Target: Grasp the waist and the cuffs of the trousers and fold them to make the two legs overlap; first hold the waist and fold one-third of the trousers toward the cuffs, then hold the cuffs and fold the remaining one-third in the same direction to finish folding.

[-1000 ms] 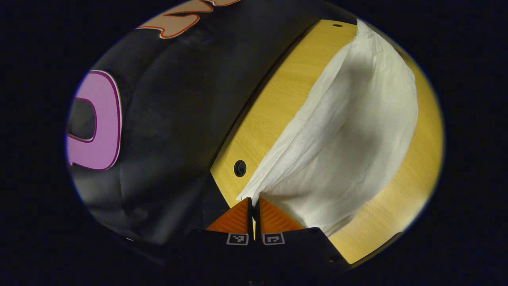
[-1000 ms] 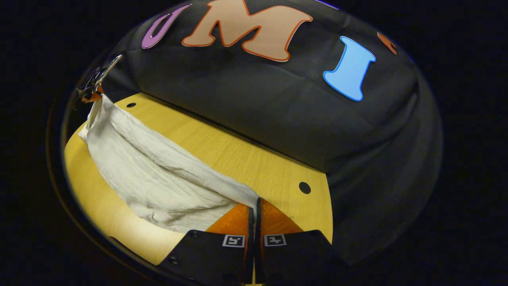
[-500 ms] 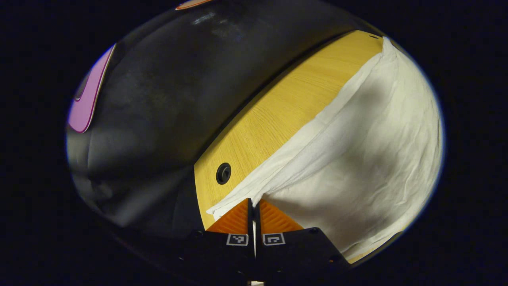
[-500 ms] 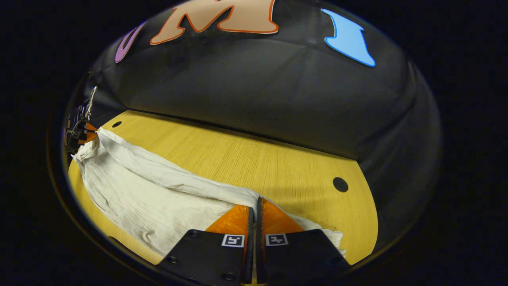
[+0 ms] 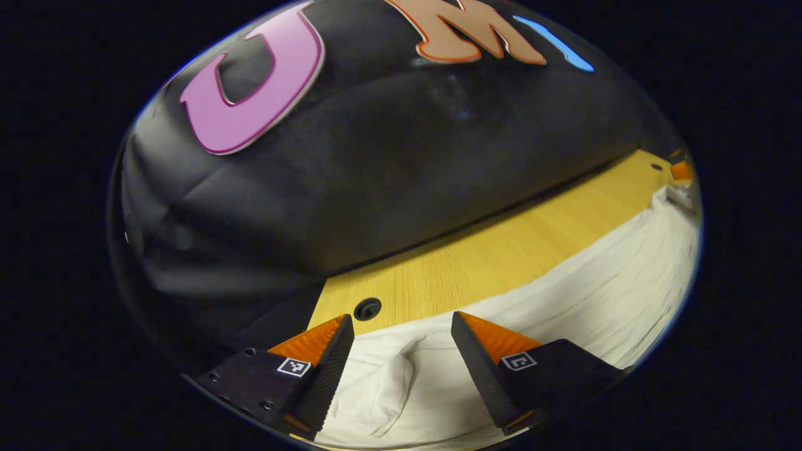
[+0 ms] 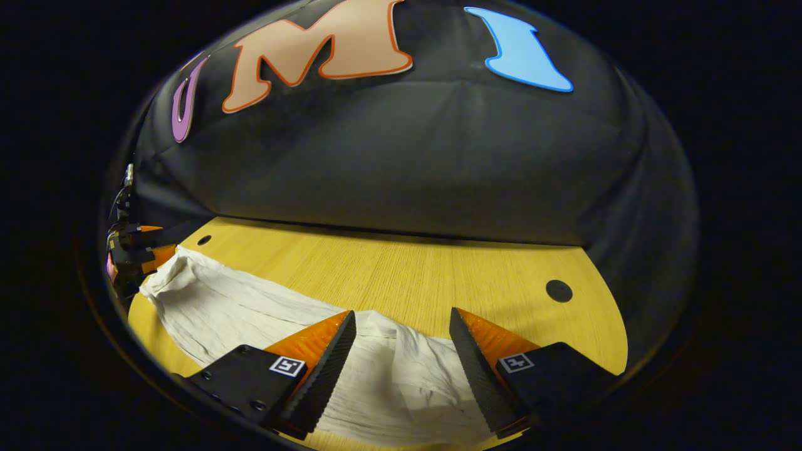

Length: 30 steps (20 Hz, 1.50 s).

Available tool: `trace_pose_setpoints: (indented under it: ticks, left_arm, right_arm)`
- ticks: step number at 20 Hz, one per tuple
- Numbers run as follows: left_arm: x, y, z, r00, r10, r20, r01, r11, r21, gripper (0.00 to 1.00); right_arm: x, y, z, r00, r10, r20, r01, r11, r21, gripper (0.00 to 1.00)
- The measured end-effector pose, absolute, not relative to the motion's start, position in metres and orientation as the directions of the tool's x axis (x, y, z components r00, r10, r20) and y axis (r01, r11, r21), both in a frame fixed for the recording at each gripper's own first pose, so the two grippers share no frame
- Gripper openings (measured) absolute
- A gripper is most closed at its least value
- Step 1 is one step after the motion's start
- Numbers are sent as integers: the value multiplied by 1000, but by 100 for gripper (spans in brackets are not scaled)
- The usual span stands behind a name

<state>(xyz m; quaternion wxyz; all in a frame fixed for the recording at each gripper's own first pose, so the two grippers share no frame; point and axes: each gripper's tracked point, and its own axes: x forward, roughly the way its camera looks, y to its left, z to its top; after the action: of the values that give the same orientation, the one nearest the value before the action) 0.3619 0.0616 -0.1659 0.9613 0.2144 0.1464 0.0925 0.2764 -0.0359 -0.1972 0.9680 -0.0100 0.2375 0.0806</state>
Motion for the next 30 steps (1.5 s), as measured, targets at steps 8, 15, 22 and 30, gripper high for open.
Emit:
trace_pose_setpoints:
  ticks: [8, 15, 22, 30]
  left_arm:
    - [284, 35, -61, 972, 229, -59, -210, 949, 235, 94]
    - [167, 45, -23, 940, 341, -15, -337, 934, 117, 95]
    - [114, 27, -27, 906, 423, -12, -422, 904, 64, 96]
    - [110, 1, -21, 906, 424, 10, -423, 901, 91, 95]
  right_arm:
    - [220, -152, -121, 933, -19, -359, 45, 997, 62, 96]
    - [151, -228, -172, 887, -112, -449, 206, 964, 167, 96]
    - [144, -217, -262, 834, -60, -549, 287, 896, 338, 97]
    - [172, -207, -293, 842, -18, -539, 332, 806, 490, 91]
